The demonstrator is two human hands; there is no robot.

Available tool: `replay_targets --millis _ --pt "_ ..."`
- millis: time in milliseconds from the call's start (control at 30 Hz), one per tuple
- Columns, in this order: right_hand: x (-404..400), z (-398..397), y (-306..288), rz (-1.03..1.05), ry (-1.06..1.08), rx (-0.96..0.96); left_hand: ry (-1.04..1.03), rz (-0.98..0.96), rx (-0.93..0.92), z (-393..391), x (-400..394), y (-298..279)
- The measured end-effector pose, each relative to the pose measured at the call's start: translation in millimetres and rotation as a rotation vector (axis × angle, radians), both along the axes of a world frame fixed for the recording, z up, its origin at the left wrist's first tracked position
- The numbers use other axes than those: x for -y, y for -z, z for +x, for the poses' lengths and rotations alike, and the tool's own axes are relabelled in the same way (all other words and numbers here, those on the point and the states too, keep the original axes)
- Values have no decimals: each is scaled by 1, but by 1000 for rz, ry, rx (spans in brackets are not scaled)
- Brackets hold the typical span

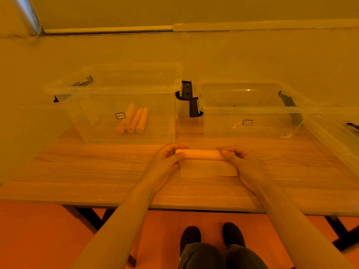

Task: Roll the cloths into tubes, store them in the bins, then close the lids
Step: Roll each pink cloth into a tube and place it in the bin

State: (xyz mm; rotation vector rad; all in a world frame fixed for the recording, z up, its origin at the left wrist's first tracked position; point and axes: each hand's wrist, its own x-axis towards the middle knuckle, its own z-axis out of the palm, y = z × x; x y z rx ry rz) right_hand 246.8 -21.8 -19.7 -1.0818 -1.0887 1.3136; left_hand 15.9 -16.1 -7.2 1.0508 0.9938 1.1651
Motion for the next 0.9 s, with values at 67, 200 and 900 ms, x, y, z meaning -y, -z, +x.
replay_targets --millis 67,200,900 --pt "-1 1 -1 0 -2 1 1 -11 24 0 -2 0" --pt "-1 1 -3 -23 -15 -34 -27 -57 78 -1 -5 3" --pt "2 -2 -9 -84 4 -29 -23 -43 88 -2 -8 9"
